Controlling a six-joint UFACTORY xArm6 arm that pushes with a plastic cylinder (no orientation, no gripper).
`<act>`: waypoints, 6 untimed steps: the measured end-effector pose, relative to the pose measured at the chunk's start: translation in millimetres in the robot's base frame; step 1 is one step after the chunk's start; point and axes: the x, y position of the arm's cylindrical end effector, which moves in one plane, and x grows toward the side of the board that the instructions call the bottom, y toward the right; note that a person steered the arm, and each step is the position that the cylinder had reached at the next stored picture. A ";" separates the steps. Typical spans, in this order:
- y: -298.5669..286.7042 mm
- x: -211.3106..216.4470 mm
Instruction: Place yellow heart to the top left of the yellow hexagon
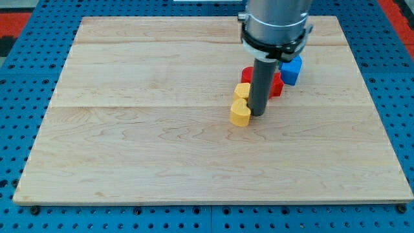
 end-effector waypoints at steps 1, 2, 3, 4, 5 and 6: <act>23.4 34.1; -25.3 14.9; -60.6 -39.2; -56.9 -37.3; -83.2 -19.9; -108.0 -19.9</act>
